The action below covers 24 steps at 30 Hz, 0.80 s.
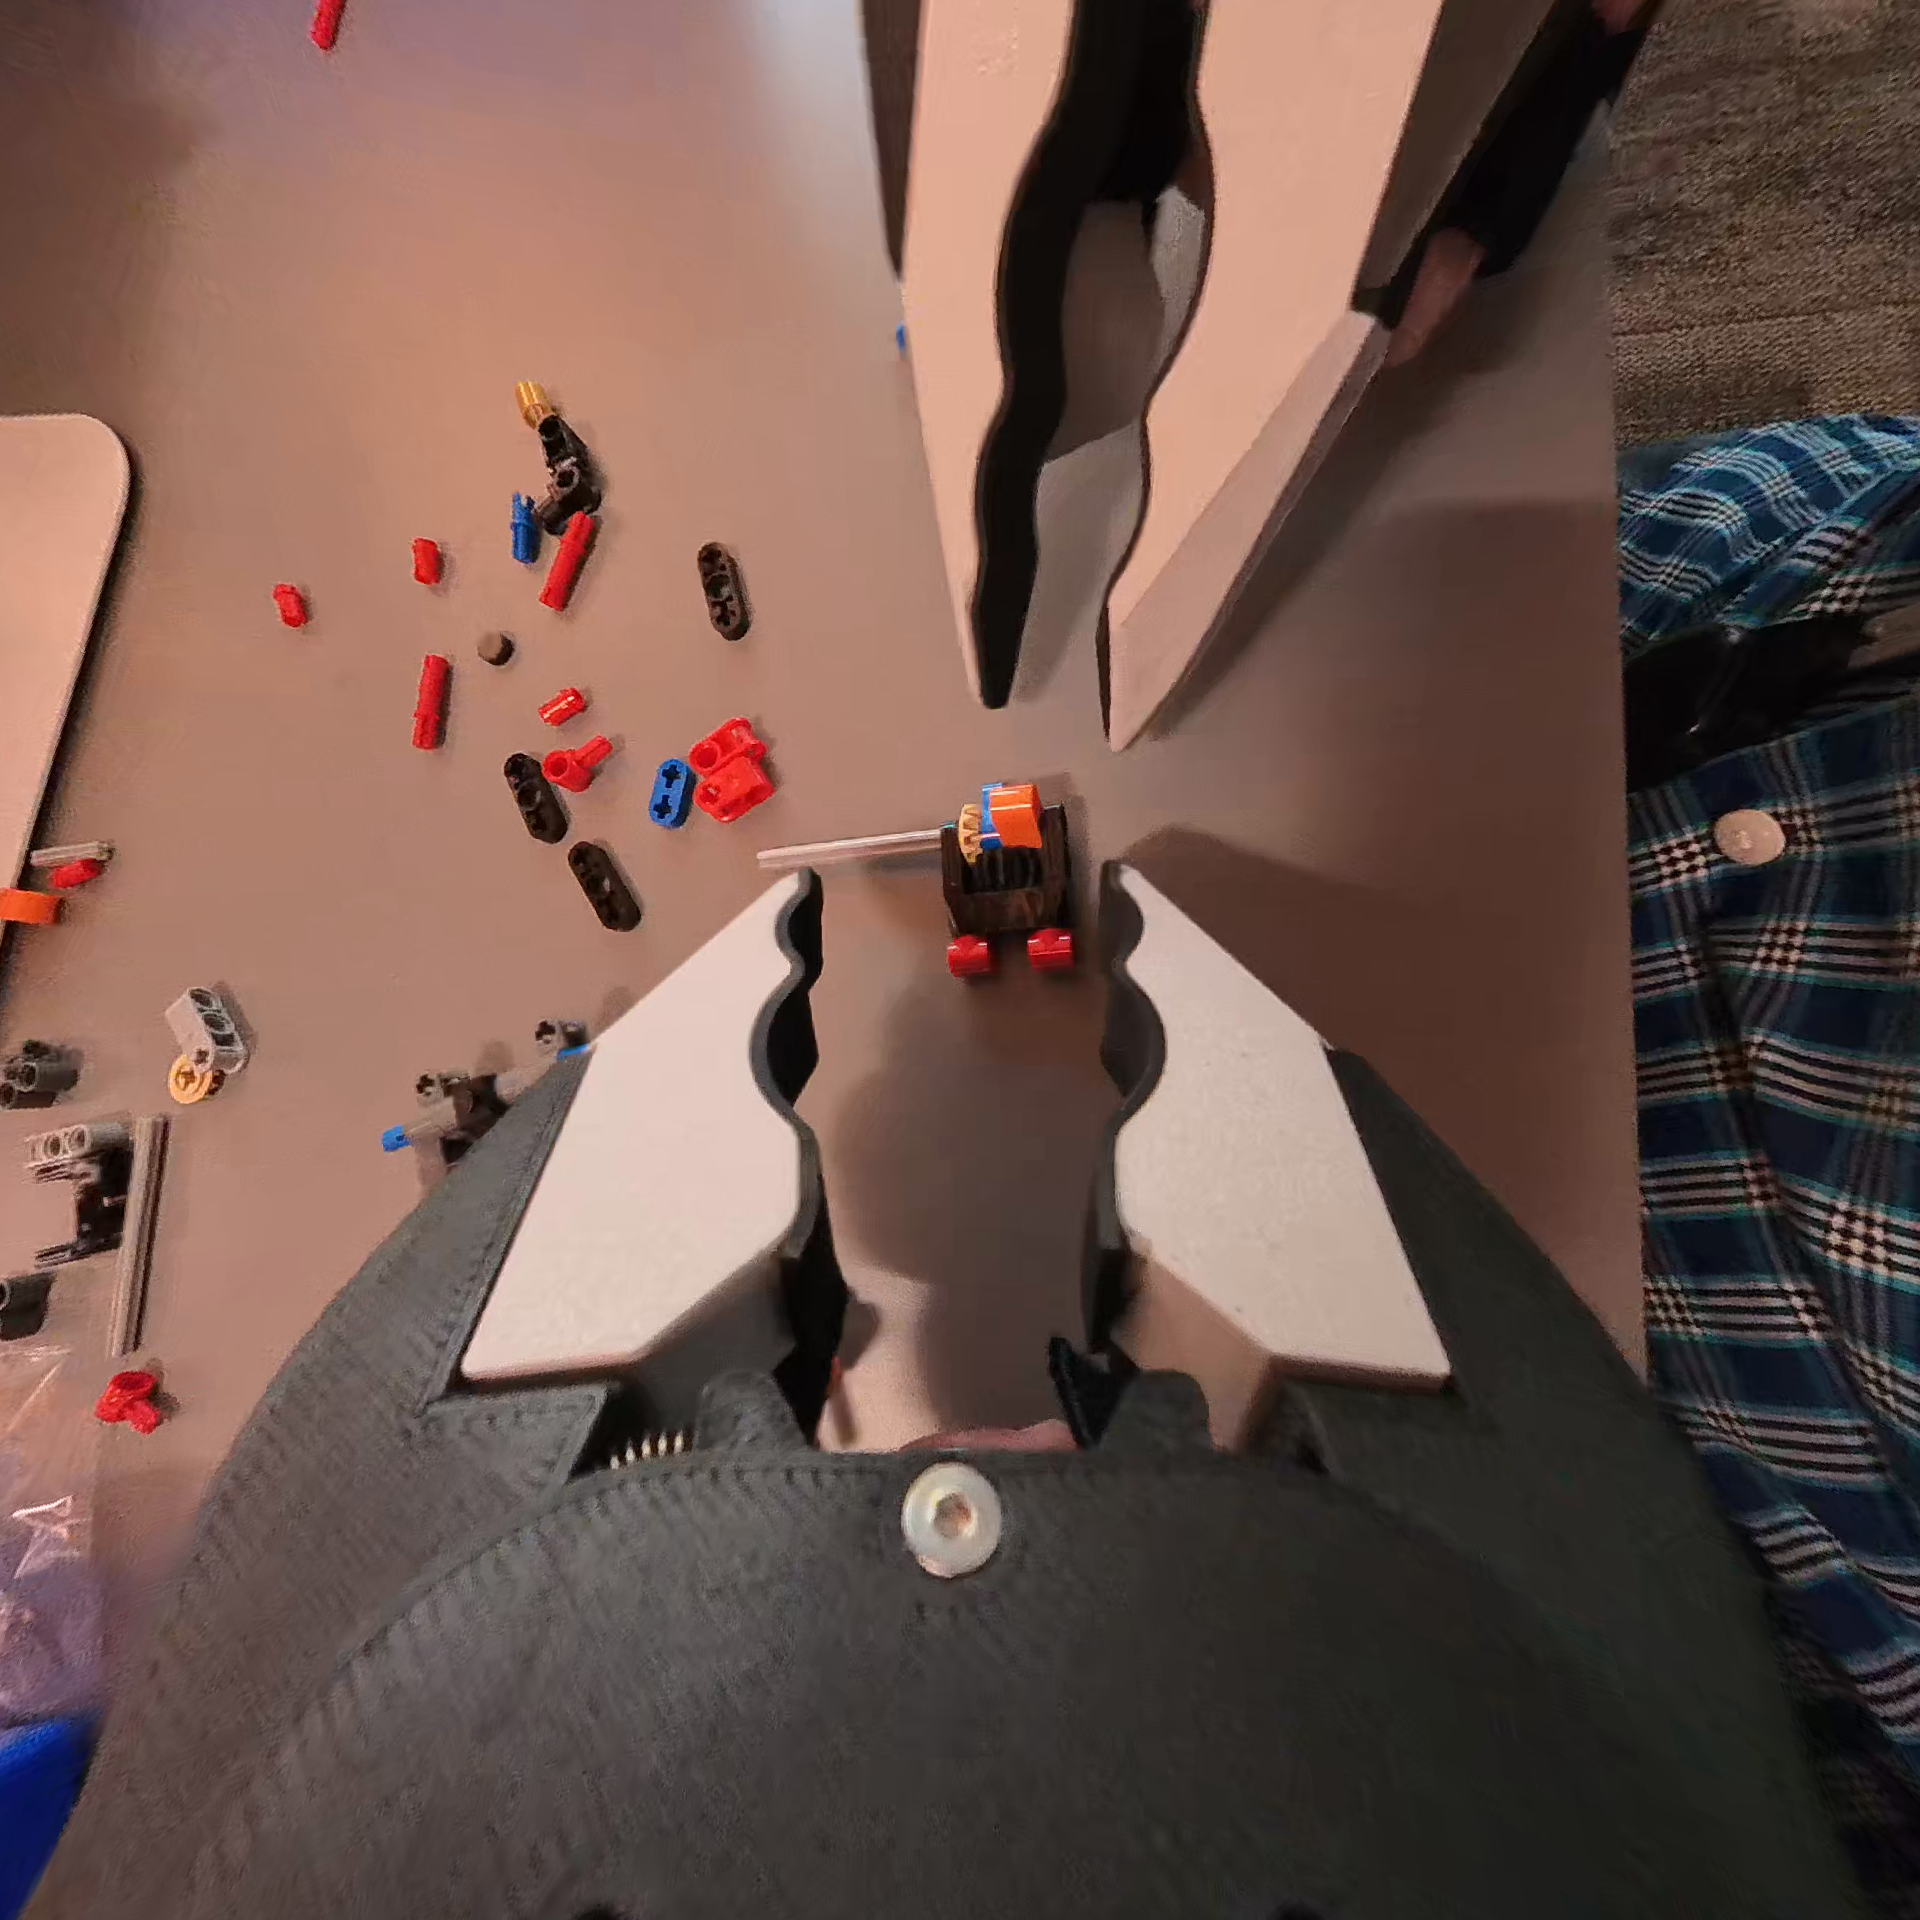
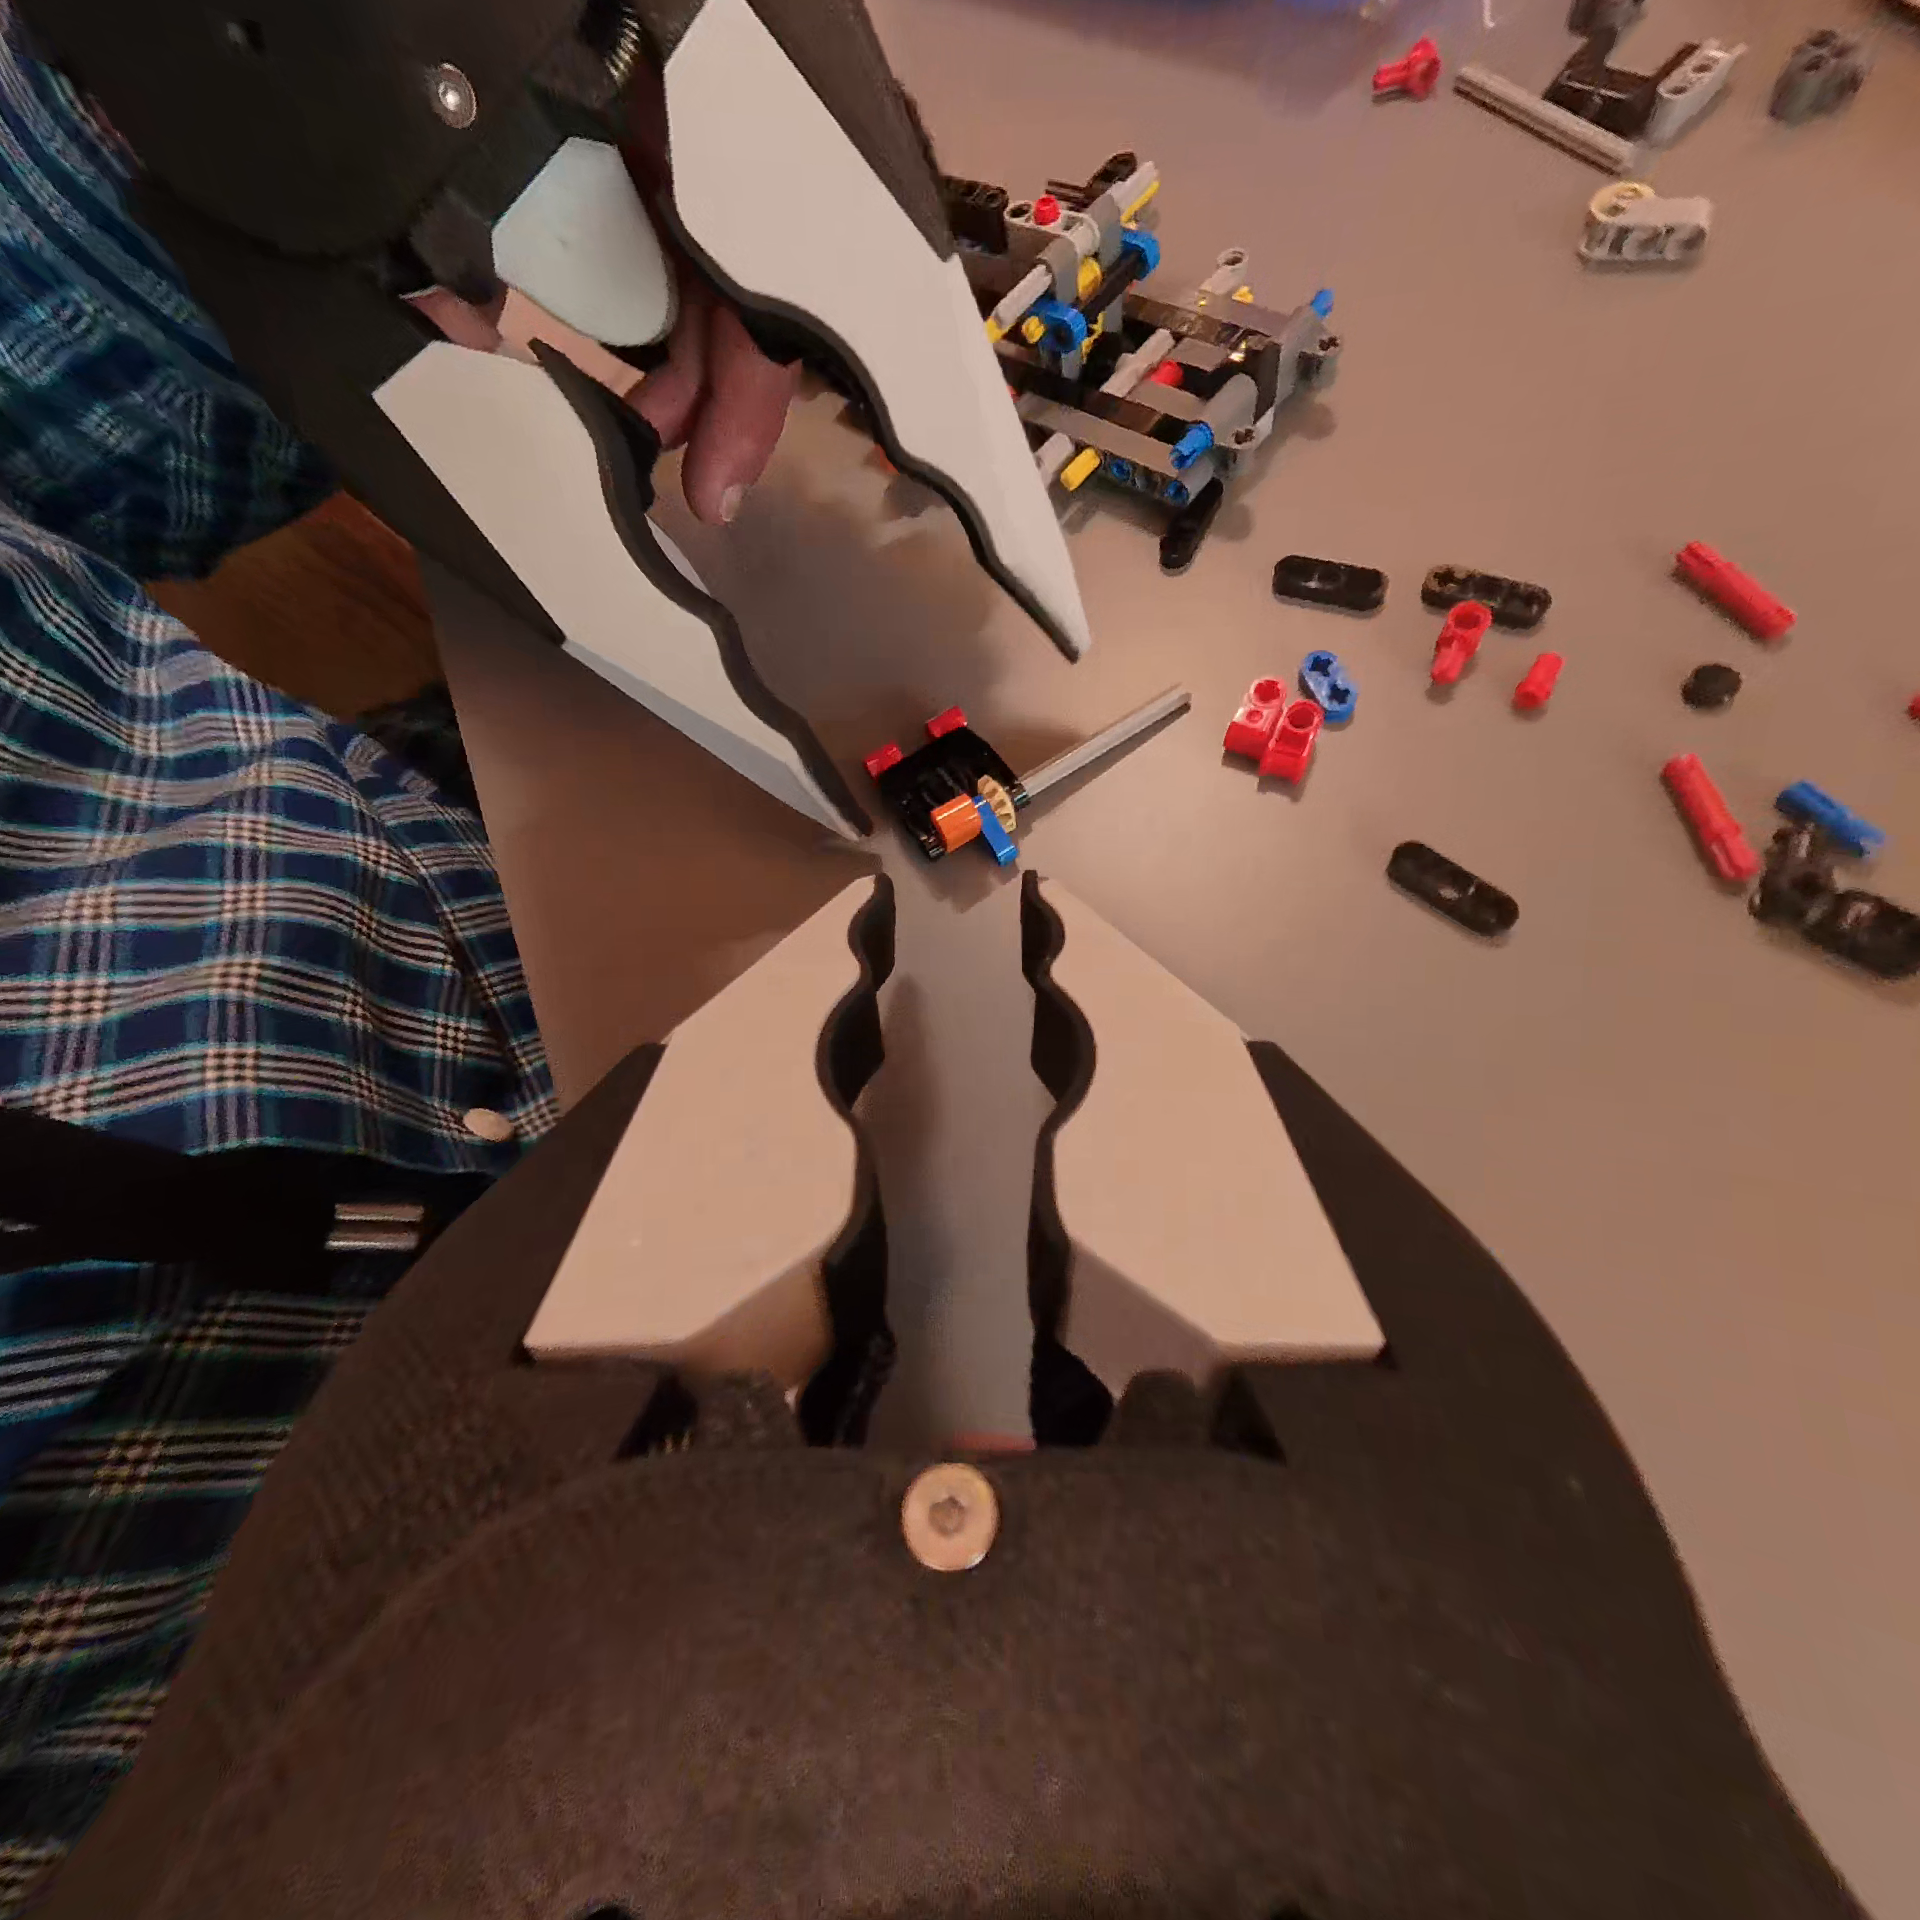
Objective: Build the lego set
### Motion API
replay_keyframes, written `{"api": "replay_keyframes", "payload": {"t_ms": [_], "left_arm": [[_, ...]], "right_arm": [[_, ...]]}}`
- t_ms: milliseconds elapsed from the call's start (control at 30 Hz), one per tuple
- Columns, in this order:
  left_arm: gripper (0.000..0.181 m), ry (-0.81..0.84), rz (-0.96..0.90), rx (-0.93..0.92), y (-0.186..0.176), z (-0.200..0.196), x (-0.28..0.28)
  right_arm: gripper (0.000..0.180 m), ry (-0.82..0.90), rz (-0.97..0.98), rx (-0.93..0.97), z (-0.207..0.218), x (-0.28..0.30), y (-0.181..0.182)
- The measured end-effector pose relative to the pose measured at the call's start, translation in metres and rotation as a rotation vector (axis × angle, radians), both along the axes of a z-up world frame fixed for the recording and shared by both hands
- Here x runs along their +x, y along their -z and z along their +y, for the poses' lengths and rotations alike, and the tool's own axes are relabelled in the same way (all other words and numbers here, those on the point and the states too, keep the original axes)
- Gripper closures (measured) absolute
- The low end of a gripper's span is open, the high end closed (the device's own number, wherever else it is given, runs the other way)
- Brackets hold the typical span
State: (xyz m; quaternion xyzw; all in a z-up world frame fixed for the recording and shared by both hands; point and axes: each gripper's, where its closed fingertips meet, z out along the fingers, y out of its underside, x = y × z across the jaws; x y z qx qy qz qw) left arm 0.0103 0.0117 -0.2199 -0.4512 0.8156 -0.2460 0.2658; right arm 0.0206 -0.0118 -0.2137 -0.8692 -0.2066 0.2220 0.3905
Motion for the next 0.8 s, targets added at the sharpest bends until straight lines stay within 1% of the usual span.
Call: {"api": "replay_keyframes", "payload": {"t_ms": [133,267,433,567,800], "left_arm": [[0.14,0.004,0.011,0.0,0.004,-0.004,-0.001],[0.156,0.003,0.022,-0.007,0.008,-0.004,-0.001],[0.157,0.024,0.019,-0.016,0.008,-0.008,-0.002],[0.157,0.045,0.019,-0.017,0.008,-0.01,-0.004],[0.157,0.082,0.015,-0.025,0.009,-0.014,-0.006]], "right_arm": [[0.151,-0.064,-0.024,0.032,0.008,0.003,-0.004],[0.133,-0.17,-0.074,0.07,0.015,0.003,-0.004],[0.108,-0.301,-0.127,0.085,0.022,-0.002,-0.001],[0.106,-0.352,-0.141,0.067,0.025,-0.004,0.005],[0.105,-0.384,-0.163,0.038,0.026,-0.006,0.014]]}}
